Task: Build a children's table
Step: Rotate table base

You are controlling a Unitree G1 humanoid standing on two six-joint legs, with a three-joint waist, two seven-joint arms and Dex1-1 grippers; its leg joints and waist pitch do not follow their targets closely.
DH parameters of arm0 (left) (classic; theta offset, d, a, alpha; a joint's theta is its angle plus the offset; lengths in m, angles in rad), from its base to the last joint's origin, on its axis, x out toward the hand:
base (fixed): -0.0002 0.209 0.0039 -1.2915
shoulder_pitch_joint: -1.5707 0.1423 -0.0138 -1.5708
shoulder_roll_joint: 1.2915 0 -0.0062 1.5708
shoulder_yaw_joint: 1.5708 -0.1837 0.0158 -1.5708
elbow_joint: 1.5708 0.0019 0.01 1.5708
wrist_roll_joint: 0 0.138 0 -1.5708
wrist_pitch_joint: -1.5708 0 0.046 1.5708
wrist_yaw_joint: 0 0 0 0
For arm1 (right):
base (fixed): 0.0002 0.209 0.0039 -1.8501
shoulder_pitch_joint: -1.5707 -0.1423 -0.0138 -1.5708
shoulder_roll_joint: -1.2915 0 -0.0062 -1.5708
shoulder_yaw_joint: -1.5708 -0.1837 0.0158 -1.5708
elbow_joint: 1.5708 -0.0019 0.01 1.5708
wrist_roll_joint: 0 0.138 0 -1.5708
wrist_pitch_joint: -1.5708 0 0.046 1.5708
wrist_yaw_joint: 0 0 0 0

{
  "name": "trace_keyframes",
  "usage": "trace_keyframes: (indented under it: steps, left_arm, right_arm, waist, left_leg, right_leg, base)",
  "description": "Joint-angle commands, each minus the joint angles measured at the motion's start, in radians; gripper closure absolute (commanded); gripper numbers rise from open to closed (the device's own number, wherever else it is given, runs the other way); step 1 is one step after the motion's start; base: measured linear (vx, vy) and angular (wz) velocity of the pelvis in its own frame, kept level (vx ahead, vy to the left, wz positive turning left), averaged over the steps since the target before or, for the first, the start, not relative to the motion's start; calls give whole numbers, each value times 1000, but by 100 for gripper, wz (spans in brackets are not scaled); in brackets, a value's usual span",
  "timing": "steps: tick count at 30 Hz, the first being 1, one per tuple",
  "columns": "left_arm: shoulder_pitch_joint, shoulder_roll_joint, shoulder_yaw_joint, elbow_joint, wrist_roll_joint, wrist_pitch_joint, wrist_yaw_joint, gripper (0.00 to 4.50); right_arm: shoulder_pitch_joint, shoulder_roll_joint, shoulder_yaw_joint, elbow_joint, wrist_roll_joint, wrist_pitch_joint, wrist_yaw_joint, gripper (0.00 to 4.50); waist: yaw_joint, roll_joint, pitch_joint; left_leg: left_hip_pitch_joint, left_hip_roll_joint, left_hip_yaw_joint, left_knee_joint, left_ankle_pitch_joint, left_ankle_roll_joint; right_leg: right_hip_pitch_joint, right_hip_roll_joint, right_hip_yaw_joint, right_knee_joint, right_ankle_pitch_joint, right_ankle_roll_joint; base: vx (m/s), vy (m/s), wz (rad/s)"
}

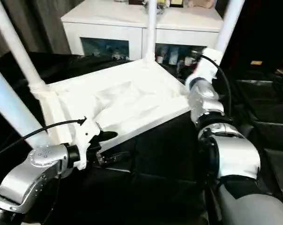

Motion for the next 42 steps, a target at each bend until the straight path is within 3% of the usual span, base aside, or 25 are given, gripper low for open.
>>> trace_keyframes:
  steps: [1, 3, 6, 8, 11, 12, 13, 18, 20, 22, 27, 31, 35, 38, 39, 42]
  left_arm:
    - [24, 24, 56, -33, 7, -16, 23, 1]
    - [38, 32, 74, -58, -4, -21, 25, 1]
    - [54, 44, 98, -92, -20, -26, 22, 1]
    - [72, 60, 122, -123, -31, -33, 15, 1]
    - [87, 73, 138, -137, -43, -34, 9, 1]
    - [99, 82, 151, -135, -43, -47, 13, 1]
    - [102, 84, 153, -132, -42, -52, 15, 1]
    - [109, 93, 143, -149, -63, -44, 1, 1]
    - [113, 96, 139, -156, -71, -46, -10, 1]
    - [115, 100, 135, -157, -72, -46, -11, 1]
    - [115, 93, 129, -153, -81, -54, -12, 1]
    - [153, 143, 219, -173, -162, -26, -65, 1]
    - [204, 208, 347, -156, -231, -24, -129, 1]
    - [237, 235, 396, -148, -259, -16, -158, 1]
    - [271, 256, 439, -151, -295, 1, -178, 1]
    - [297, 268, 475, -156, -325, -4, -188, 1]
  right_arm:
    - [44, -94, -30, -33, -6, -46, -14, 14]
    - [63, -104, -34, -44, -3, -56, -2, 14]
    - [85, -117, -37, -60, -4, -71, 3, 14]
    - [112, -134, -34, -82, -12, -89, -13, 14]
    - [135, -150, -38, -107, -15, -105, -35, 14]
    - [164, -171, -48, -137, -26, -123, -74, 14]
    - [178, -180, -59, -153, -26, -125, -98, 14]
    - [236, -209, -92, -224, -17, -140, -148, 14]
    - [265, -205, -104, -265, 3, -131, -133, 14]
    - [287, -197, -105, -295, 15, -121, -106, 14]
    - [356, -160, -86, -368, 21, -97, -68, 14]
    - [404, -138, -72, -457, 46, -59, 22, 14]
    - [453, -110, 12, -554, 61, 14, 214, 14]
    - [483, -95, 50, -595, 54, 39, 261, 14]
    - [510, -81, 76, -629, 49, 60, 288, 14]
    - [537, -69, 102, -661, 36, 81, 312, 14]
  waist:
    - [-13, -4, -71]
    - [-12, -4, -73]
    - [-11, -4, -71]
    - [-9, -10, -66]
    - [6, -11, -64]
    - [0, -14, -62]
    - [-1, -13, -64]
    - [2, -12, -64]
    - [-2, -16, -66]
    - [-8, -19, -72]
    - [-33, -19, -74]
    - [-44, -19, -75]
    - [-56, -17, -68]
    - [-58, -12, -61]
    - [-57, -11, -61]
    - [-52, -14, -60]
  left_leg:
    - [35, 48, -29, -84, -260, -29]
    - [36, 50, -28, -82, -234, -19]
    - [39, 50, -27, -83, -252, -18]
    - [48, 50, -23, -84, -299, -28]
    - [64, 48, -18, -81, -359, -50]
    - [52, 50, -23, -88, -362, -54]
    - [49, 50, -24, -90, -342, -61]
    - [60, 46, -18, -86, -373, -71]
    - [44, 43, -21, -88, -333, -57]
    - [29, 42, -26, -86, -263, -38]
    - [25, 39, -22, -80, -234, -2]
    - [21, 39, -22, -77, -203, 29]
    - [26, 42, -23, -82, -245, 38]
    - [33, 46, -26, -91, -318, 11]
    - [36, 47, -26, -92, -330, 4]
    - [45, 50, -26, -97, -366, -22]
  right_leg:
    - [23, -45, 30, -66, -156, -195]
    - [23, -43, 30, -63, -129, -202]
    - [21, -41, 29, -64, -137, -205]
    - [12, -37, 30, -73, -188, -196]
    - [-2, -36, 35, -83, -268, -170]
    - [5, -39, 37, -81, -285, -157]
    - [5, -37, 36, -81, -282, -128]
    - [-7, -31, 40, -89, -299, -109]
    - [7, -32, 42, -81, -258, -101]
    - [21, -33, 41, -70, -198, -103]
    - [22, -30, 44, -71, -134, -146]
    - [27, -30, 44, -66, -98, -173]
    - [22, -26, 44, -72, -155, -192]
    - [14, -28, 47, -80, -247, -189]
    - [11, -28, 48, -82, -260, -186]
    - [4, -27, 51, -85, -283, -179]
  base:
    - [0, 0, 0]
    - [0, 0, 0]
    - [0, 0, 0]
    - [0, 0, 0]
    - [0, 0, 0]
    - [0, 0, 0]
    - [0, 0, 0]
    - [0, 0, 0]
    - [0, 0, 0]
    - [0, 0, 0]
    - [0, 0, 0]
    - [0, 0, 0]
    - [0, 0, 0]
    - [0, 0, 0]
    - [0, 0, 0]
    - [0, 0, 0]
